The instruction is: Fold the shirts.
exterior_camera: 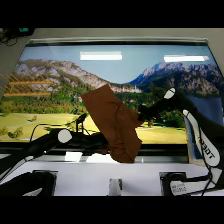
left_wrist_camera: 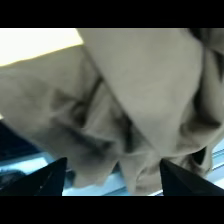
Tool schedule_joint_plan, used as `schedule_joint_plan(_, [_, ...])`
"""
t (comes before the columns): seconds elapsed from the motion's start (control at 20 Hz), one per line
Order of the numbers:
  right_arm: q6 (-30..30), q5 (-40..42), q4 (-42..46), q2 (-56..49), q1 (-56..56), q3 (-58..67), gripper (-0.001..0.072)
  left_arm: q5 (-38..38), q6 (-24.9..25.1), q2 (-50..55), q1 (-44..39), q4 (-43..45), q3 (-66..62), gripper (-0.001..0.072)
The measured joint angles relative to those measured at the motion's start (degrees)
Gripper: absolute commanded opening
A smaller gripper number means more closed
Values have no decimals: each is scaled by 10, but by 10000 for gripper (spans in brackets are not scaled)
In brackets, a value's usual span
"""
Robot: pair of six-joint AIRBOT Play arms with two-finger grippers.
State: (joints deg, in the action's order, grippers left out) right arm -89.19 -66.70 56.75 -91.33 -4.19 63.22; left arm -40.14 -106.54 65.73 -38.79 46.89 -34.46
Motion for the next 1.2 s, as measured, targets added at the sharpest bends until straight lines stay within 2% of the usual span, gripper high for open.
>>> schedule_joint_plan(0.25, [28, -19, 0, 16, 0, 0, 14, -70, 19, -5, 46, 18, -1, 717])
schedule_joint_plan(0.45, [36, -28, 3, 33, 0, 0, 15, -68, 22, 18, 56, 19, -2, 693])
schedule_joint_plan(0.5, [37, -34, 4, 35, 0, 0, 15, -63, 22, 28, 56, 14, -2, 543])
schedule_joint_plan(0.65, [38, -53, 6, 39, 0, 0, 15, -40, 24, 54, 52, 0, -2, 213])
schedule_joint_plan(0.7, [38, -59, 6, 39, 0, 0, 15, -33, 24, 60, 50, -2, -2, 76])
schedule_joint_plan(0.75, [38, -67, 7, 40, 0, 0, 15, -19, 24, 65, 48, -2, -2, 29])
schedule_joint_plan(1.0, [39, -84, 8, 66, 0, 0, 15, 29, 31, 61, 52, 5, -4, 24])
schedule_joint_plan(1.2, [40, -80, 33, 124, 0, 25, 14, 28, 46, -18, 93, 43, -34, 24])
